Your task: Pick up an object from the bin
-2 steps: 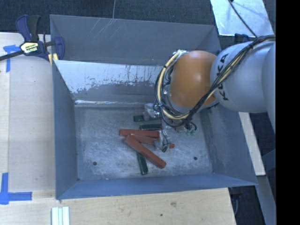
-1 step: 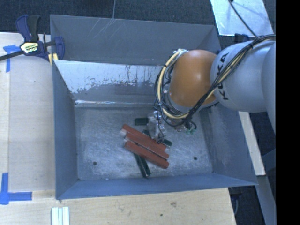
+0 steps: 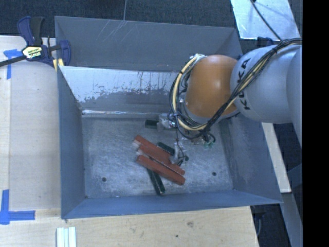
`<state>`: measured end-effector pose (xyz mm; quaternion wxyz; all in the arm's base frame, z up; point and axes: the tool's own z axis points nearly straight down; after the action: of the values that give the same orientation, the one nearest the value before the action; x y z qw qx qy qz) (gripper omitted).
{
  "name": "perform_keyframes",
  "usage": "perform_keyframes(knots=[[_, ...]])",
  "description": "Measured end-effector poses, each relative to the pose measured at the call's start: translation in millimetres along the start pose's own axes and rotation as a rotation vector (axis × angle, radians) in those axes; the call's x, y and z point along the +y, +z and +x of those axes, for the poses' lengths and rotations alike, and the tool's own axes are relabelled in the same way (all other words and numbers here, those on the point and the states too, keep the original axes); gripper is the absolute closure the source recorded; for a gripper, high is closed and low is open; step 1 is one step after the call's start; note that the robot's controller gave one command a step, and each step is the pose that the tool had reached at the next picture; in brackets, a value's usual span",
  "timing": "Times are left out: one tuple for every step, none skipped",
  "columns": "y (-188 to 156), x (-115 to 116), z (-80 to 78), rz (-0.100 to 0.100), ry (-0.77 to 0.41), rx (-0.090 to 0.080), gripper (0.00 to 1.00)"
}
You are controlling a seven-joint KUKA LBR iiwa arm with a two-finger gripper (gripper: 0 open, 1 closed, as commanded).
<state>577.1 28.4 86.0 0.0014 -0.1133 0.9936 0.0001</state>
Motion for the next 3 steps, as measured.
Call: perform_keyframes(knots=[[0.1,-0.1,0.1,0.000,0.001,0.000,1.00],[0.0,-0.1,0.0,0.000,0.001,0.000,0.00],[0.1,-0.2,0.1,0.000,0.001,0.000,1.00]])
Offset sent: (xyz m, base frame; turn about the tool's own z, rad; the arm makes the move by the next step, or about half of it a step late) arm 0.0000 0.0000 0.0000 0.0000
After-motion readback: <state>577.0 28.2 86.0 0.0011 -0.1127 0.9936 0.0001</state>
